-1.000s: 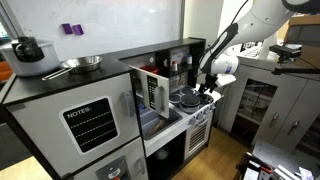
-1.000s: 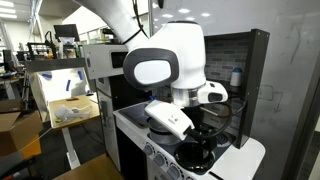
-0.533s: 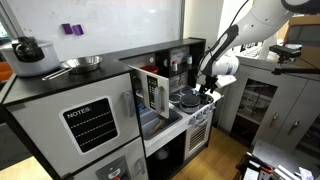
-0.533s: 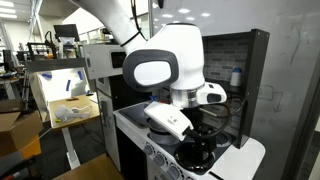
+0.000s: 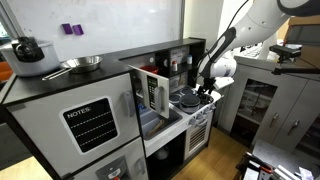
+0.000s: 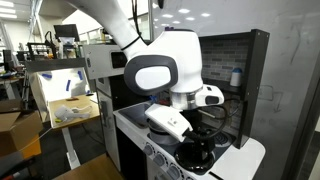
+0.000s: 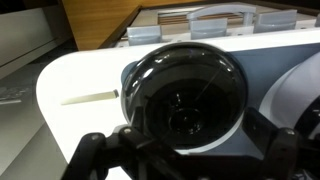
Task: Cover the pot with the lid
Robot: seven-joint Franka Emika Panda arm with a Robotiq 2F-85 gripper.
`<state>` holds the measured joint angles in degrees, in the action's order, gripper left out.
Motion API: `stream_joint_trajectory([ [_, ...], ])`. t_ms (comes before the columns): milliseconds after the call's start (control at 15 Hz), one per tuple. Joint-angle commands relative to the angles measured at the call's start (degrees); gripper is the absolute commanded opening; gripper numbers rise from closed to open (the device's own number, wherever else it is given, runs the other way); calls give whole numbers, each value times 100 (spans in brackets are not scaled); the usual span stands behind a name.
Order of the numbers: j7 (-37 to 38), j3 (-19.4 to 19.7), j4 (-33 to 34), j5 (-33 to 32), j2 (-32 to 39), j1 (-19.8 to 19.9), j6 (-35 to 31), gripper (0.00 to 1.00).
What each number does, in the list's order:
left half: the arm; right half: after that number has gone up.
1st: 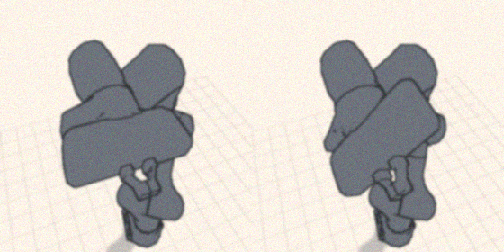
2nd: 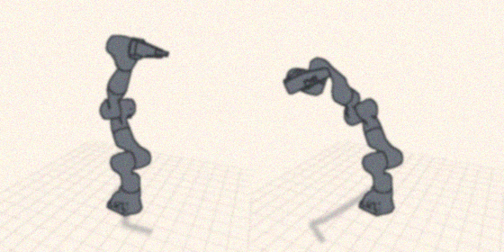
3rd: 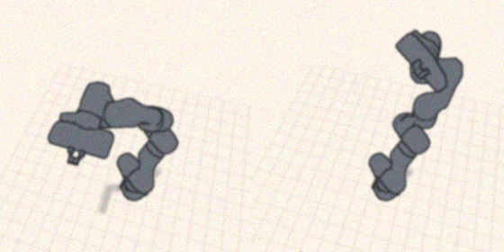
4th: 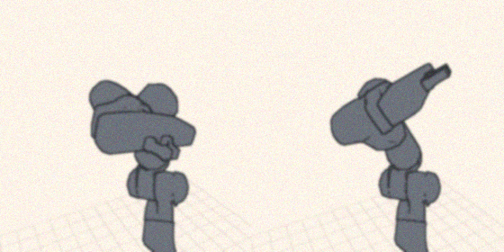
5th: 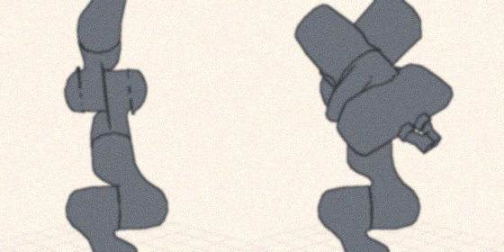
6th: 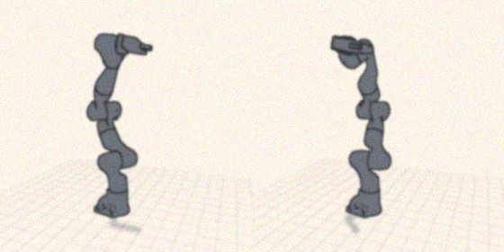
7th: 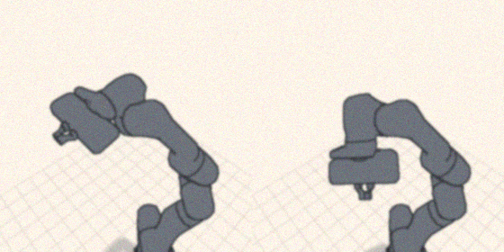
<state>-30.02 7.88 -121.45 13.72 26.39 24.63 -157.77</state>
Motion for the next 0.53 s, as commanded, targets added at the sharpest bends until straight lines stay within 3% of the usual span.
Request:
stream_joint_trajectory([
  [0, 125, -173, 100, -147, 94, 178, -125, 100],
  [67, 125, -179, 98, -147, 96, 183, -137, 75],
  [133, 124, -180, 97, -152, 96, 187, -140, 74],
  [467, 111, -196, 96, -174, 94, 204, -145, 38],
])
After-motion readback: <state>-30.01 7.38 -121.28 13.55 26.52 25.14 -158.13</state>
